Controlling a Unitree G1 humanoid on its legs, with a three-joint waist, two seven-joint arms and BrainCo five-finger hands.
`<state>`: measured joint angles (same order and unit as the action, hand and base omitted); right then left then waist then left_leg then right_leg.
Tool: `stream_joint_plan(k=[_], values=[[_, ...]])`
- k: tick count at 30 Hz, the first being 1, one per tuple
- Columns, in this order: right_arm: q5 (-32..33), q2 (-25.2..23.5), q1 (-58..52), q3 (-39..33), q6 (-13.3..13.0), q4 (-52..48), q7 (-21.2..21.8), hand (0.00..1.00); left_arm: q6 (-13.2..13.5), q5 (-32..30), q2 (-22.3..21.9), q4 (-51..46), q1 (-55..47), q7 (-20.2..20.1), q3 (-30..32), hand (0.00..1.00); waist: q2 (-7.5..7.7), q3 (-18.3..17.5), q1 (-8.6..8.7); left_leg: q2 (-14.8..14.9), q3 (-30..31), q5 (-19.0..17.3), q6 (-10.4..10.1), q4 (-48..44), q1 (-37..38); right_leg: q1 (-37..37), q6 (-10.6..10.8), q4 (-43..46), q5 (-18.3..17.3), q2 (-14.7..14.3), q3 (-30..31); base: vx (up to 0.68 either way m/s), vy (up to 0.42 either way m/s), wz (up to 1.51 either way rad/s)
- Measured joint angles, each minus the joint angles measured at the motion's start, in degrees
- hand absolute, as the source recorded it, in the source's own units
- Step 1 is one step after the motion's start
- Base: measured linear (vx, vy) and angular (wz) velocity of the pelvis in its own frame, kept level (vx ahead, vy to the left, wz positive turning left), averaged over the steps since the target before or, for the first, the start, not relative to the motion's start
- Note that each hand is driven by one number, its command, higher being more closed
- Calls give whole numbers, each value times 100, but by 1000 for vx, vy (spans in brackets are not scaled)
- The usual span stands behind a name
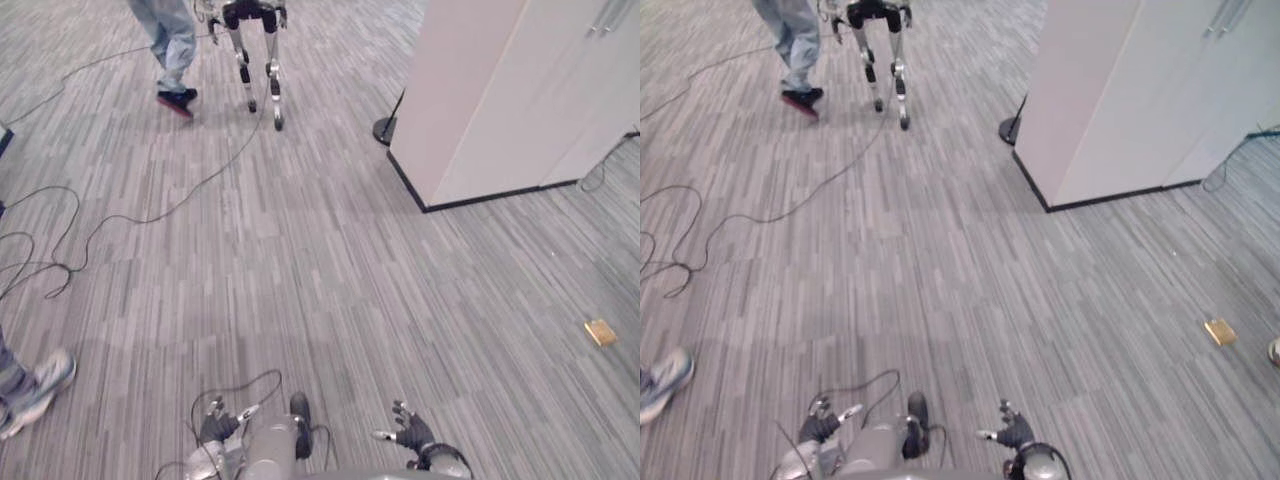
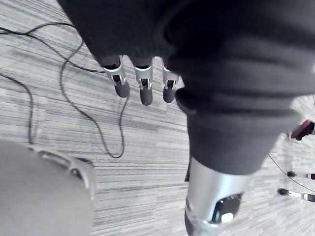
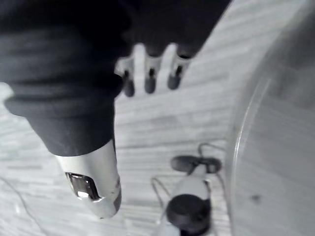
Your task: Organize washtable
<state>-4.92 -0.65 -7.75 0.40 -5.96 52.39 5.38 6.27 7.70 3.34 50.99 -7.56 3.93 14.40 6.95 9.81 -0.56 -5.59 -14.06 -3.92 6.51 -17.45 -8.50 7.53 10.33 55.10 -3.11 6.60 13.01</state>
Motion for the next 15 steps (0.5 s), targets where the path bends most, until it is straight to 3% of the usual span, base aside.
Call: stream_joint_plan(k=[1,2,4,6,7,9,10,12,13,14,15], values=[[-2,46,-55,4,-41,-254,94,0,-75,-1,-53,108,-20,5,-35,0,-71,2,43,-115,73,-284,-69,383,784,-527,-485,628,-438,130,-559,537,221,-1],[-17,69,-62,0,-49,-302,90,0,-81,0,-78,121,-27,6,-35,0,-101,-3,43,-119,92,-322,-65,466,911,-651,-562,689,-535,128,-669,769,298,3],[20,253,-39,-112,-67,-467,15,0,-93,-2,-130,271,5,-4,-146,0,-293,46,164,-51,312,-572,-91,988,1789,-1745,-914,461,-1254,-106,-1561,682,212,22],[48,283,-27,-262,-74,-604,-18,0,-106,1,-149,340,15,-5,-150,0,-338,66,280,-52,419,-707,-251,1262,2279,-2485,-934,-473,-1409,-263,-2048,613,94,35],[61,290,-30,-288,-86,-681,-21,0,-111,-1,-165,366,39,-4,-167,0,-365,84,318,-63,532,-766,-348,1404,2514,-2719,-971,-1160,-1327,-320,-2294,747,53,49],[105,280,-34,-289,-102,-734,-19,0,-110,-68,-170,361,117,-1,-271,0,-350,90,327,-123,791,-854,-495,1535,2883,-2974,-1104,-2748,-761,-504,-2550,709,14,70],[110,267,-49,-290,-90,-782,-24,0,-105,-95,-215,350,144,0,-275,0,-342,94,328,-159,1006,-973,-681,1436,3126,-2985,-1320,-3441,-432,-601,-2533,858,-36,91],[116,199,-148,-294,-23,-916,-46,0,-90,-131,-244,244,75,-5,-244,0,-281,46,348,-256,1211,-1126,-792,694,3249,-2876,-1952,-3492,-1,-647,-2514,1118,-91,110],[150,196,-168,-354,-6,-999,-37,0,-96,-142,-324,252,105,0,-223,0,-367,4,437,-137,1177,-1142,-873,-597,2874,-2728,-1986,-3268,665,-627,-2440,950,-95,108],[138,365,-158,-362,-4,-1163,-26,0,-101,-165,-558,250,112,0,-48,0,-814,27,452,281,954,-498,-1042,-2377,2079,-2462,-1938,-3218,294,-816,-2565,894,-55,64],[146,433,-129,-283,2,-1248,-30,0,-101,-164,-665,231,75,4,95,0,-965,57,389,545,770,254,-1115,-3176,1693,-2243,-1977,-3342,159,-961,-2510,821,-32,-21]])
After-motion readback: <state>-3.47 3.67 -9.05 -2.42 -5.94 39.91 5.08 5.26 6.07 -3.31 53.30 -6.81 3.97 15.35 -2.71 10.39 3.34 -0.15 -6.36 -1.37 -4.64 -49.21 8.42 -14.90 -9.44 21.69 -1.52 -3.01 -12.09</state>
